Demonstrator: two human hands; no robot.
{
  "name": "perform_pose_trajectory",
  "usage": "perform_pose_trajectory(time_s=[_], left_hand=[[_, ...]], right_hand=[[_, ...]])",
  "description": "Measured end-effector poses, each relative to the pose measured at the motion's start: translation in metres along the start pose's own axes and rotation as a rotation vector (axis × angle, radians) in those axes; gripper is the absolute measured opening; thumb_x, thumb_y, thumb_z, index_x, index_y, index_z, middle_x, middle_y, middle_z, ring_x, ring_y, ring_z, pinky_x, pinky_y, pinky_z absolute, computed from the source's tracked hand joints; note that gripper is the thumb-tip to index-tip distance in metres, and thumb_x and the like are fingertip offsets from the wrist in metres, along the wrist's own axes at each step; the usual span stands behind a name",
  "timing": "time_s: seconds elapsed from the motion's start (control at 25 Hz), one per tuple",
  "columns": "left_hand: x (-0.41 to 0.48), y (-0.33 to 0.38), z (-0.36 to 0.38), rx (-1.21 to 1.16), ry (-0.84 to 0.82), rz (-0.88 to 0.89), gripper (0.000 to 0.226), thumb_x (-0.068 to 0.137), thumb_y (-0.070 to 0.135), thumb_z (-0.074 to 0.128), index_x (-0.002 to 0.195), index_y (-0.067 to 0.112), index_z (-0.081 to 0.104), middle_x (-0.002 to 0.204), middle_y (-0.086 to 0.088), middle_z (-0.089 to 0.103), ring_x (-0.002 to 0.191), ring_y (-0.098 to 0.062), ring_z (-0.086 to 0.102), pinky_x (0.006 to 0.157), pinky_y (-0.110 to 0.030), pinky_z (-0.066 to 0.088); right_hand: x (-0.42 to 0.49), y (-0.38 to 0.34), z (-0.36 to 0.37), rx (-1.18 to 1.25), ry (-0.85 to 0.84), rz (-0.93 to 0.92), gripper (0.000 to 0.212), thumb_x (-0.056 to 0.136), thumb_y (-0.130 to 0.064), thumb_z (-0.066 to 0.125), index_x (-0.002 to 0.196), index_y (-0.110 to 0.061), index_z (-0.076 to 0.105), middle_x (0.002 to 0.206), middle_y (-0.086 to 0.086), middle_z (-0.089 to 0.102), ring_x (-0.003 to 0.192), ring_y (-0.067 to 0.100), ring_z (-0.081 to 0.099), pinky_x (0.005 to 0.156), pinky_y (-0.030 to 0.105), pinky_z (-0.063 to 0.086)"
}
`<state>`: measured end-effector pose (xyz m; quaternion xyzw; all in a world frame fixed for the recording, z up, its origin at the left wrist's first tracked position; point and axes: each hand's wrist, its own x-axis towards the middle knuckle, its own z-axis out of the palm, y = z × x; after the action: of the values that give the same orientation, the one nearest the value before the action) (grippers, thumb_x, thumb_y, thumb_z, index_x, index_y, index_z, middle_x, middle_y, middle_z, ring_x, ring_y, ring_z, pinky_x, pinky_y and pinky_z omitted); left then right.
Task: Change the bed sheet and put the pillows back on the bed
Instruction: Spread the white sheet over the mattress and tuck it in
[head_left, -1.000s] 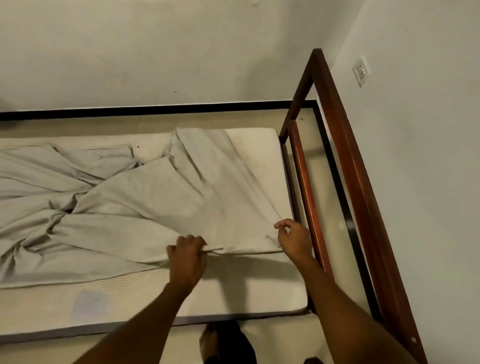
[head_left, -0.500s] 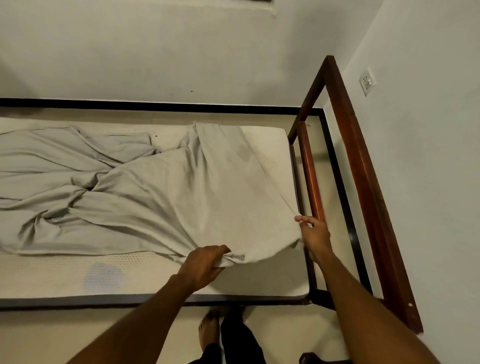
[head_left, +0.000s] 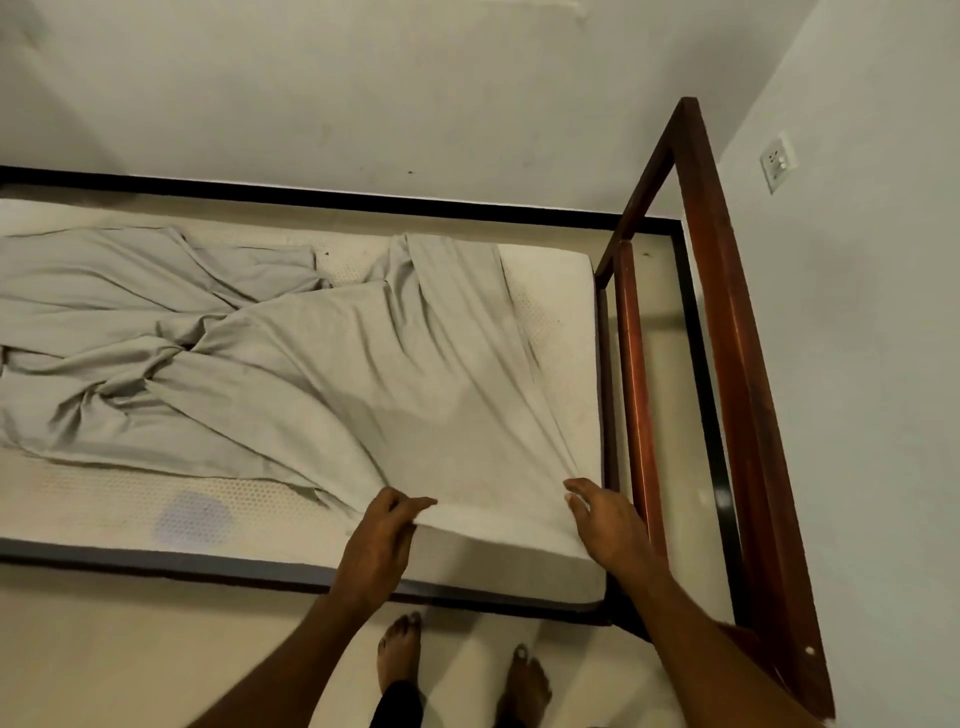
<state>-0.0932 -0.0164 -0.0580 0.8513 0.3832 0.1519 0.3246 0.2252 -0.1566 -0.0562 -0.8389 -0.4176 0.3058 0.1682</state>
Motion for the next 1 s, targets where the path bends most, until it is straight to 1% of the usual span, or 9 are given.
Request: perform_pose_trajectory(time_s=[0.12,0.24,0.32,0.52,0.72,0.8,0.88,0.96,1.0], left_hand=[[-0.019,0.0,0.039,0.087,-0.158,-0.056,0.031,0.101,0.028,0.054,0.13,0.032,0.065,0.106,0.016,0.056,0.097,-0.003,0.054,0.073,-0.021,0.05],[-0.039,-0.008,0.079,0.18,-0.338,-0.027,0.03,0.097,0.036,0.06,0.126,0.033,0.068,0.103,0.013,0.061,0.097,-0.009,0.057,0.073,-0.028,0.048],[-0.053,-0.011,0.101,0.178,-0.4,-0.047,0.033,0.096,0.042,0.062,0.126,0.033,0.066,0.102,0.012,0.058,0.093,-0.011,0.059,0.07,-0.03,0.049],[-0.086,-0.038,0.158,0.186,-0.485,-0.165,0.036,0.093,0.027,0.064,0.128,0.033,0.065,0.105,0.011,0.06,0.092,-0.014,0.062,0.07,-0.03,0.051],[-0.103,-0.067,0.199,0.181,-0.509,-0.199,0.036,0.089,0.033,0.067,0.125,0.031,0.065,0.107,0.014,0.061,0.097,-0.014,0.062,0.072,-0.03,0.047],[-0.108,-0.074,0.214,0.193,-0.499,-0.173,0.034,0.091,0.033,0.066,0.124,0.029,0.066,0.104,0.012,0.062,0.095,-0.015,0.063,0.071,-0.028,0.041],[-0.116,-0.078,0.223,0.21,-0.511,-0.157,0.033,0.091,0.03,0.064,0.124,0.027,0.068,0.101,0.008,0.064,0.092,-0.019,0.064,0.069,-0.03,0.038],[-0.123,-0.081,0.229,0.219,-0.501,-0.157,0.032,0.089,0.026,0.067,0.121,0.028,0.071,0.098,0.007,0.066,0.09,-0.021,0.065,0.067,-0.03,0.038],[-0.125,-0.083,0.233,0.221,-0.492,-0.163,0.031,0.088,0.026,0.068,0.118,0.029,0.072,0.096,0.007,0.066,0.089,-0.021,0.066,0.066,-0.03,0.04]], right_hand=[[-0.001,0.031,0.003,-0.031,0.037,0.021,0.046,0.111,-0.04,0.037,0.129,-0.015,0.07,0.104,0.005,0.076,0.087,0.02,0.07,0.077,0.033,0.056],[0.004,0.074,0.014,-0.073,0.048,0.056,0.035,0.112,-0.026,0.043,0.137,-0.021,0.067,0.1,0.004,0.076,0.08,0.02,0.068,0.073,0.031,0.056],[0.003,0.097,0.026,-0.111,0.046,0.115,0.038,0.109,-0.018,0.048,0.144,-0.025,0.062,0.088,0.0,0.07,0.071,0.017,0.063,0.065,0.03,0.053],[-0.007,0.144,0.078,-0.217,-0.098,0.125,0.067,0.097,-0.034,0.059,0.16,-0.034,0.035,0.105,0.006,0.07,0.089,0.023,0.066,0.082,0.037,0.059],[-0.015,0.184,0.124,-0.209,-0.19,0.098,0.091,0.089,-0.053,0.058,0.164,-0.043,0.007,0.095,-0.001,0.06,0.087,0.021,0.064,0.08,0.041,0.059],[-0.016,0.201,0.142,-0.251,-0.263,0.093,0.106,0.084,-0.07,0.06,0.162,-0.046,-0.009,0.107,0.003,0.066,0.096,0.026,0.068,0.084,0.047,0.06],[-0.019,0.217,0.154,-0.334,-0.373,0.104,0.121,0.083,-0.072,0.067,0.162,-0.038,-0.018,0.124,0.006,0.067,0.107,0.029,0.068,0.091,0.048,0.058],[-0.027,0.222,0.162,-0.411,-0.445,0.127,0.111,0.092,-0.064,0.064,0.165,-0.027,-0.012,0.132,0.011,0.064,0.113,0.03,0.066,0.092,0.044,0.057],[-0.03,0.222,0.166,-0.41,-0.409,0.146,0.098,0.098,-0.058,0.059,0.166,-0.025,-0.003,0.133,0.013,0.063,0.114,0.03,0.065,0.092,0.042,0.056]])
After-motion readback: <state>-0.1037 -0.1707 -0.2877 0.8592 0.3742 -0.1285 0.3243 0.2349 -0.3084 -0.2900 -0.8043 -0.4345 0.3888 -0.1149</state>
